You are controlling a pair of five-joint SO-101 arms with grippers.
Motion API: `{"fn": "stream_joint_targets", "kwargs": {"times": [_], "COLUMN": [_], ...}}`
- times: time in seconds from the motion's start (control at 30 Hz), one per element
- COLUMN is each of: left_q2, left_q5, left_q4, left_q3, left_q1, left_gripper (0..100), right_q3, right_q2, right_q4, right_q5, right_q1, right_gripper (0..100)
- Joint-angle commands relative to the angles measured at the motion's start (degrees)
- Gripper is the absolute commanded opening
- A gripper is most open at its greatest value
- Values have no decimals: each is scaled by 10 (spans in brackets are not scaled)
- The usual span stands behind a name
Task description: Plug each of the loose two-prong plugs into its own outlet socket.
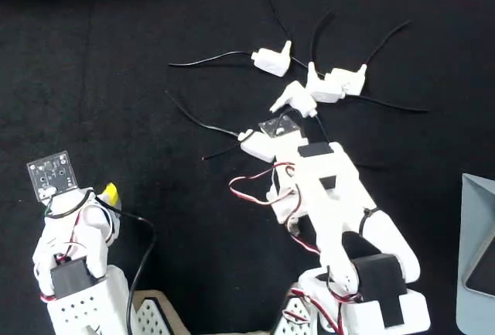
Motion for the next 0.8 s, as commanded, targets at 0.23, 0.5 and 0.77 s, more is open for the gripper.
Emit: {"fn": "stream_joint_targets", "kwargs": {"times": [0.23, 0.5, 0.77], "left_q2": [-4, -4, -4], "left_q5": [-4, 2, 35], "left_q4": [-12, -105, -173], "left_q3": [-4, -15, -50], "left_q1": [0, 0, 63], "left_gripper": [227, 228, 228], "right_q3": [-70, -187, -98], "right_q2": [-19, -154, -333], "right_q4": [82, 189, 46], "right_q5": [7, 4, 4], "right_q1": [4, -9, -132], "right_gripper": [11, 11, 11]}}
